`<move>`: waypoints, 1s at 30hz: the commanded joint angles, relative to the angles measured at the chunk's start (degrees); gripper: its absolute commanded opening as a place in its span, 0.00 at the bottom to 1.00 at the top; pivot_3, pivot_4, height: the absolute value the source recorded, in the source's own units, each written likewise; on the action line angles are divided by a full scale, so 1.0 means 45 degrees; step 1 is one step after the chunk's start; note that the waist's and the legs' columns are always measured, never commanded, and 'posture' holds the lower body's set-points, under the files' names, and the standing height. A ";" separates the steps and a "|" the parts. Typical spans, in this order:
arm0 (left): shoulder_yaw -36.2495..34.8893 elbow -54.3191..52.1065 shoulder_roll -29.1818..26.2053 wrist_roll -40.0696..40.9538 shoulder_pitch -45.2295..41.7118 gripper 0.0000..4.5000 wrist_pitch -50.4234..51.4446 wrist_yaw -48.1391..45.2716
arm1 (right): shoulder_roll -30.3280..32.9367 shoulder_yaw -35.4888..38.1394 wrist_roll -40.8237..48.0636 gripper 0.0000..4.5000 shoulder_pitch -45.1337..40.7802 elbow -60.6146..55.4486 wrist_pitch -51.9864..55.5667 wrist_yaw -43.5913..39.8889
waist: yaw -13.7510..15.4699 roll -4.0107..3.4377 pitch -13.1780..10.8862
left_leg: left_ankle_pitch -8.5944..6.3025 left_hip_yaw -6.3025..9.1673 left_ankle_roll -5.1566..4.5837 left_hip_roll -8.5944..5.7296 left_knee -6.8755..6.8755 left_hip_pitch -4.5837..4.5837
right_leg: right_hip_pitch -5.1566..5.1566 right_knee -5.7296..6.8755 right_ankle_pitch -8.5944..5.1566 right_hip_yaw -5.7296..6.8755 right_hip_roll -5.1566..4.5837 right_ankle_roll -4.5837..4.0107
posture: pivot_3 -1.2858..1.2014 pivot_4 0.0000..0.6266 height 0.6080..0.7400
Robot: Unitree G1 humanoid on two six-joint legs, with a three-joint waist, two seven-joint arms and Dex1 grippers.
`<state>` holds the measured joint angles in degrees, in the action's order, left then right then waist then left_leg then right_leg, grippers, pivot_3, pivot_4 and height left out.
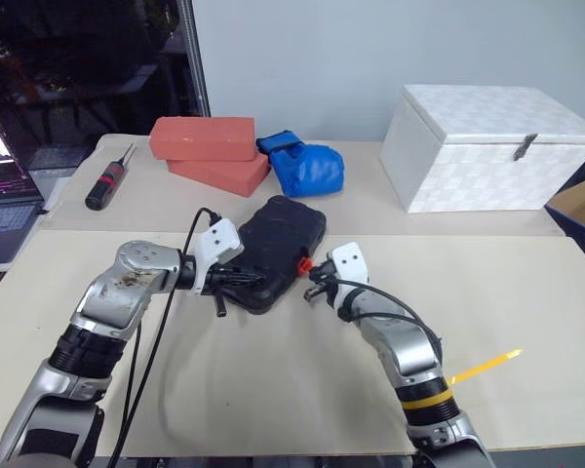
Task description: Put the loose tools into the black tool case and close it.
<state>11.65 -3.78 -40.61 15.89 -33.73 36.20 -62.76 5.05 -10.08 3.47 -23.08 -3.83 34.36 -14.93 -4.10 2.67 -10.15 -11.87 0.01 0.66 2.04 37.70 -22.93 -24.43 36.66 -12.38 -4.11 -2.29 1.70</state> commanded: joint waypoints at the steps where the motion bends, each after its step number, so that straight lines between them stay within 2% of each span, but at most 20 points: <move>1: 0.0740 0.0398 0.0056 -0.0289 0.0408 0.01 0.0301 -0.0177 | -0.0219 -0.0028 0.0366 0.00 -0.0286 -0.1318 -0.0280 -0.0273 | -0.0004 0.0000 0.0000 | 0.0000 0.0000 0.0000 0.0000 0.0000 -0.0001 | -0.0001 0.0000 0.0000 -0.0001 0.0000 0.0000 | 0.52 0.24 1.00; 13: 0.0765 0.0507 0.0079 -0.0372 0.0462 0.01 0.0116 -0.0241 | -0.0516 0.0835 0.1537 0.00 -0.0069 -0.2241 0.0842 -0.0482 | 0.0045 -0.0001 0.0001 | 0.0000 0.0000 0.0000 -0.0004 -0.0032 0.0012 | 0.0008 -0.0015 -0.0011 0.0004 -0.0010 -0.0008 | 0.52 0.24 1.00; 20: 0.0710 0.0404 0.0061 -0.0360 0.0554 0.01 0.0187 -0.0191 | 0.0075 0.1907 0.2383 0.00 0.1227 -0.4368 0.1987 -0.0241 | 0.0140 -0.0013 0.0011 | 0.0001 0.0002 0.0000 -0.0006 -0.0132 0.0007 | 0.0012 -0.0116 -0.0013 0.0014 -0.0012 0.0001 | 0.52 0.24 1.00; 24: 0.0723 0.0483 0.0055 -0.0404 0.0530 0.01 0.0145 -0.0226 | 0.0562 0.1360 0.2125 0.00 0.1651 -0.4381 0.2582 -0.0291 | 0.0159 -0.0013 0.0013 | 0.0000 -0.0003 0.0000 -0.0011 -0.0156 0.0008 | 0.0014 -0.0134 -0.0017 0.0014 -0.0019 0.0008 | 0.52 0.24 1.00; 30: 0.0786 0.0731 0.0097 -0.0475 0.0369 0.01 0.0018 -0.0287 | 0.0680 0.0328 0.1600 0.00 0.1070 -0.2630 0.1952 -0.0461 | 0.0128 -0.0015 0.0014 | 0.0001 -0.0004 -0.0001 -0.0012 -0.0157 0.0030 | 0.0024 -0.0129 -0.0014 0.0014 -0.0018 -0.0001 | 0.52 0.24 1.00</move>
<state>11.84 -2.91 -40.01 15.88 -33.73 35.13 -63.68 8.02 -8.39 11.35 -16.64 -16.48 45.59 -16.50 -3.52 2.60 -10.09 -11.86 0.00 0.65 1.99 36.99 -22.80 -24.32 36.08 -12.44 -4.04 -2.37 1.70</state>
